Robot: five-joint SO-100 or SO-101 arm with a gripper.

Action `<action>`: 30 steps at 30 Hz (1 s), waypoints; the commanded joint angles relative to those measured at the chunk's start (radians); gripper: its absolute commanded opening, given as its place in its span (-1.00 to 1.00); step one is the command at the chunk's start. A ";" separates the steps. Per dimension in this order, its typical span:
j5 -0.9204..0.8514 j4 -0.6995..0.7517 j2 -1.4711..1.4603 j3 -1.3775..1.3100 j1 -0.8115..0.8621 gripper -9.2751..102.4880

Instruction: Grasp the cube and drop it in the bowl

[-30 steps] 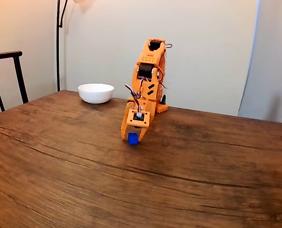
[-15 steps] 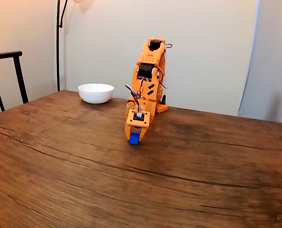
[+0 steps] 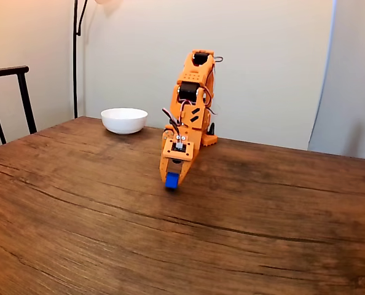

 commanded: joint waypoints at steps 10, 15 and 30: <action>0.066 0.175 0.213 -0.080 0.023 -0.68; 0.067 0.382 0.414 -0.071 0.044 -0.68; 0.057 0.597 0.761 -0.080 0.104 -0.68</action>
